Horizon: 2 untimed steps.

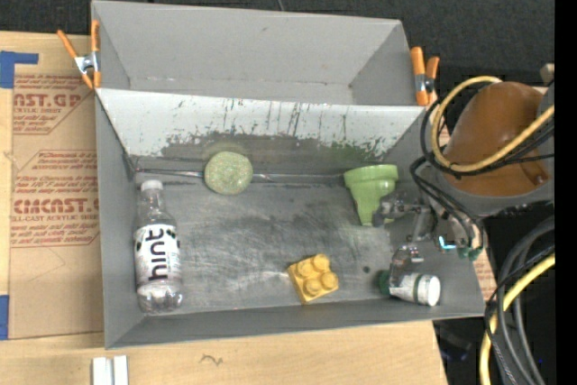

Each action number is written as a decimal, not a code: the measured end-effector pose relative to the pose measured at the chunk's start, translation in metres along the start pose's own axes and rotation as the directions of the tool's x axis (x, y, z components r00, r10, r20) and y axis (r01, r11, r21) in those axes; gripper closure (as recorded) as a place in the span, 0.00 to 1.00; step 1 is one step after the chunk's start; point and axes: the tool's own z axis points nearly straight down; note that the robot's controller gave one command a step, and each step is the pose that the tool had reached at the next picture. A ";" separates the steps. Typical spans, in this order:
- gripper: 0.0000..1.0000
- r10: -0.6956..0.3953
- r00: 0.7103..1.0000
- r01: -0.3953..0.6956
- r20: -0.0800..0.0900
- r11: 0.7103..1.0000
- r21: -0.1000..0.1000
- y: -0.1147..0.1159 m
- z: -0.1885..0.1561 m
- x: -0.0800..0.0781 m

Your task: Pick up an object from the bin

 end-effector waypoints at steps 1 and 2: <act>0.00 -0.001 1.000 0.001 0.007 1.000 0.001 0.000 -0.003 -0.002; 0.00 -0.137 0.990 0.137 0.010 0.991 0.003 0.038 0.047 -0.003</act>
Offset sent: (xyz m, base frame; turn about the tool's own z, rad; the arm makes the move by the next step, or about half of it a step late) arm 0.0019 0.0734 -0.0954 -0.2676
